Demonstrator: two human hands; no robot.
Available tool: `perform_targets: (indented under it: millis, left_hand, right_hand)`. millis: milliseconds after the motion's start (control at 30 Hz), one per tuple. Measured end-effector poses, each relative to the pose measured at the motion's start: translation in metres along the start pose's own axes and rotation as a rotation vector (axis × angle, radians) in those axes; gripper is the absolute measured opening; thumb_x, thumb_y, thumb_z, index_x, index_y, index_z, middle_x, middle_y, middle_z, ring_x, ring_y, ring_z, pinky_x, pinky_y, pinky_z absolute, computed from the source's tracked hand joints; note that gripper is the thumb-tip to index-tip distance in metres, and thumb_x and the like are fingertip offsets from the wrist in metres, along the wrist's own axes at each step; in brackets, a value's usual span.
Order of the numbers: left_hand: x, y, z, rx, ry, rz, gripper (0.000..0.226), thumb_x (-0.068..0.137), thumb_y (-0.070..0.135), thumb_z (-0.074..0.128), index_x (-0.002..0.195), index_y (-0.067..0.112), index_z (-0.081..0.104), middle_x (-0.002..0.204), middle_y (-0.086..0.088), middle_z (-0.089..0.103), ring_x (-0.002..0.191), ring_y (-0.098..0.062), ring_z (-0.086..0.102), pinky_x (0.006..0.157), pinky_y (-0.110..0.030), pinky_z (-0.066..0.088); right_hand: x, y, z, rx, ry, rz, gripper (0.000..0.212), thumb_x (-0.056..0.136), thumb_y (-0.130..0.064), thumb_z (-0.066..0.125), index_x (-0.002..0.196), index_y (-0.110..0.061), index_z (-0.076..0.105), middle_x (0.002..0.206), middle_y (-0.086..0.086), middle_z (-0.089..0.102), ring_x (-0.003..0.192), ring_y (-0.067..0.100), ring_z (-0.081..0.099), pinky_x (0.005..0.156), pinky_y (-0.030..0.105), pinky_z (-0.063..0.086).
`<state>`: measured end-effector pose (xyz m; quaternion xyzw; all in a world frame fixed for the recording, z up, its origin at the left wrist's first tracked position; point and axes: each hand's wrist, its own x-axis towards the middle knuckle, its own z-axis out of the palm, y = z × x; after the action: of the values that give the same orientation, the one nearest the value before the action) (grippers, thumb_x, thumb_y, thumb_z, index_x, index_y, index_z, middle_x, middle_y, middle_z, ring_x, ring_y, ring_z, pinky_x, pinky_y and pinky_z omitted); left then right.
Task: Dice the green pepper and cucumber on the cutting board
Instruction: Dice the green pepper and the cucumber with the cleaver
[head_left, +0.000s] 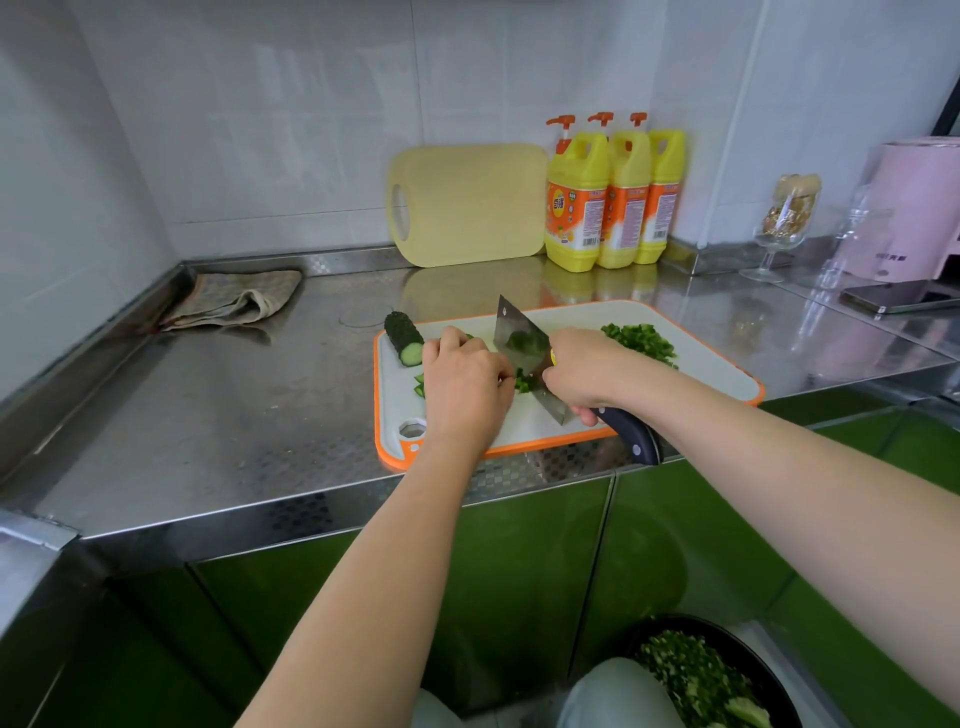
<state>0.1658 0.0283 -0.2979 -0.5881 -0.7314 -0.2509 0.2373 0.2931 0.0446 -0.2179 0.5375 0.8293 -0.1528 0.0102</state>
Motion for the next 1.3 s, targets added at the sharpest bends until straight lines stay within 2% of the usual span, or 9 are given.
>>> perform_targets:
  millis: [200,500,633,733,833,1000,1100,1167,1300]
  left_hand:
    - [0.000,0.001,-0.001,0.022,-0.015,-0.003,0.012,0.077,0.022,0.064,0.068,0.023,0.074,0.067,0.002,0.061,0.086,-0.027,0.047,0.073,-0.033,0.020]
    - [0.000,0.002,-0.002,-0.006,-0.011,-0.010,0.010,0.074,0.021,0.067,0.067,0.025,0.073,0.065,0.002,0.062,0.084,-0.027,0.046,0.071,-0.033,0.018]
    - [0.000,0.001,-0.002,0.000,-0.021,0.009,0.012,0.077,0.022,0.066,0.070,0.025,0.075,0.069,0.001,0.063,0.086,-0.027,0.046,0.072,-0.033,0.018]
    - [0.000,0.000,-0.001,0.005,-0.027,0.017,0.012,0.078,0.022,0.066,0.071,0.024,0.075,0.069,0.002,0.062,0.086,-0.027,0.046,0.072,-0.033,0.020]
    - [-0.001,-0.001,-0.001,-0.024,-0.016,0.014,0.012,0.078,0.021,0.067,0.071,0.024,0.076,0.070,0.001,0.063,0.086,-0.028,0.046,0.073,-0.033,0.020]
    - [-0.002,0.003,-0.003,-0.046,-0.048,-0.034,0.020,0.082,0.026,0.055,0.084,0.024,0.075,0.081,0.001,0.066,0.095,-0.026,0.046,0.080,-0.036,0.026]
    - [-0.002,0.004,-0.005,-0.095,-0.056,-0.057,0.024,0.083,0.037,0.053,0.091,0.025,0.072,0.085,0.004,0.067,0.100,-0.023,0.046,0.085,-0.037,0.027]
    - [-0.002,0.004,-0.005,-0.079,-0.072,-0.040,0.024,0.084,0.041,0.054,0.089,0.028,0.073,0.084,0.004,0.067,0.100,-0.023,0.046,0.085,-0.038,0.027]
    - [-0.001,0.002,-0.004,-0.046,-0.049,-0.026,0.023,0.087,0.032,0.054,0.083,0.025,0.076,0.079,0.001,0.065,0.095,-0.024,0.046,0.080,-0.037,0.026]
  right_hand:
    - [0.003,0.012,0.004,0.148,0.127,-0.012,0.019,0.095,-0.005,0.044,0.108,0.002,0.055,0.056,0.013,0.061,0.050,0.024,0.057,0.049,0.026,0.042]
    - [-0.001,0.007,0.001,0.098,0.006,-0.016,0.023,0.091,0.001,0.049,0.108,0.011,0.060,0.055,0.011,0.060,0.062,0.027,0.059,0.055,0.024,0.043]
    - [-0.004,0.004,-0.006,0.044,-0.046,-0.029,0.025,0.091,0.003,0.044,0.103,0.013,0.063,0.052,0.010,0.056,0.055,0.023,0.052,0.051,0.023,0.039]
    - [-0.007,0.000,-0.012,-0.023,-0.059,-0.030,0.021,0.085,0.007,0.048,0.084,0.003,0.068,0.051,0.010,0.055,0.053,0.021,0.049,0.051,0.024,0.039]
    - [-0.006,-0.002,-0.009,-0.050,-0.056,-0.007,0.027,0.082,0.008,0.047,0.062,0.000,0.062,0.031,0.003,0.049,0.050,0.019,0.049,0.052,0.024,0.040]
    - [-0.001,-0.002,0.002,0.011,0.008,-0.004,0.018,0.089,0.003,0.053,0.102,0.007,0.065,0.055,0.008,0.059,0.055,0.021,0.056,0.053,0.025,0.042]
    - [0.002,0.007,0.005,0.094,0.070,0.004,0.019,0.091,0.000,0.054,0.107,0.005,0.061,0.062,0.012,0.061,0.065,0.028,0.061,0.060,0.028,0.045]
    - [0.001,0.012,0.003,0.134,0.122,-0.005,0.016,0.094,-0.003,0.047,0.107,0.002,0.054,0.058,0.012,0.059,0.057,0.027,0.060,0.056,0.027,0.044]
    - [-0.004,0.016,-0.006,0.127,0.098,-0.030,0.018,0.096,-0.006,0.042,0.108,0.003,0.053,0.059,0.012,0.062,0.054,0.023,0.058,0.050,0.023,0.041]
